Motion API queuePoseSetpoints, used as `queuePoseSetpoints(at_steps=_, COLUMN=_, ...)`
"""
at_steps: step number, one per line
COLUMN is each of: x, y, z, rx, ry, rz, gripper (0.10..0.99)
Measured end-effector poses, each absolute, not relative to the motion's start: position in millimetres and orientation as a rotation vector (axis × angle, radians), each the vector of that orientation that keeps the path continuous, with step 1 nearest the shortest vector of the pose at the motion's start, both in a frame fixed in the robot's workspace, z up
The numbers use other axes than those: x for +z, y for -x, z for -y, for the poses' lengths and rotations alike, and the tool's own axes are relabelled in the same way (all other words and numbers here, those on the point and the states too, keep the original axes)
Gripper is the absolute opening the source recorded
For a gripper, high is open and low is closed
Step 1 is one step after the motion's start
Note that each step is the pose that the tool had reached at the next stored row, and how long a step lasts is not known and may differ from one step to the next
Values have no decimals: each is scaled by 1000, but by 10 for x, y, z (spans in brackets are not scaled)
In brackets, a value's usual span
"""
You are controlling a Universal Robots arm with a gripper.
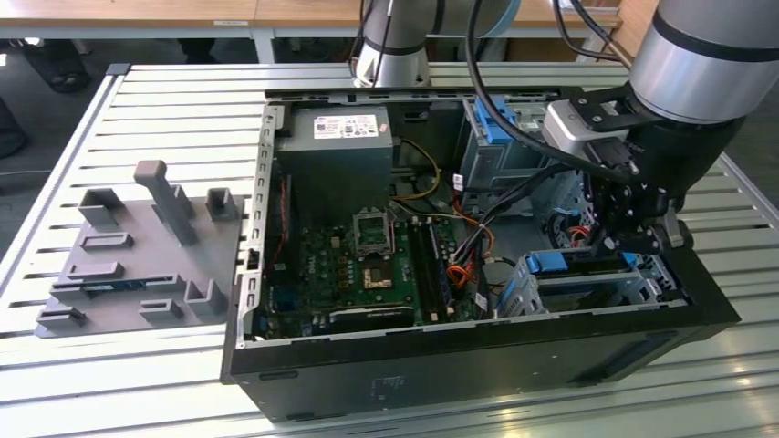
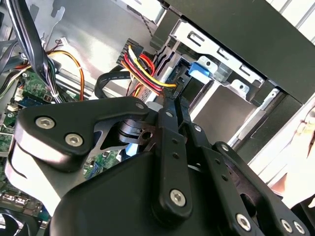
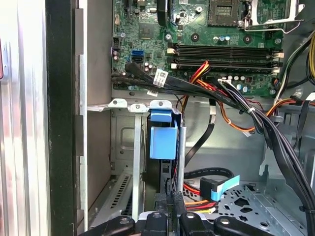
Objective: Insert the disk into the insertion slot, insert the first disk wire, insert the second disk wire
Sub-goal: 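Insert the first disk wire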
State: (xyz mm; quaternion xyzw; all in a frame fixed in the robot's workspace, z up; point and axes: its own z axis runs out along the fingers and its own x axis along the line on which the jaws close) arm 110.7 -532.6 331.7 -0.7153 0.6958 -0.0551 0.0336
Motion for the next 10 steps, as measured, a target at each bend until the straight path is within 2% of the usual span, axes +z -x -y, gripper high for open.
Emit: queuePoseSetpoints(at_steps=10, x=3322, y=-1107, z=5326, rx=-170, ry=2187, rz=-2155, gripper=165)
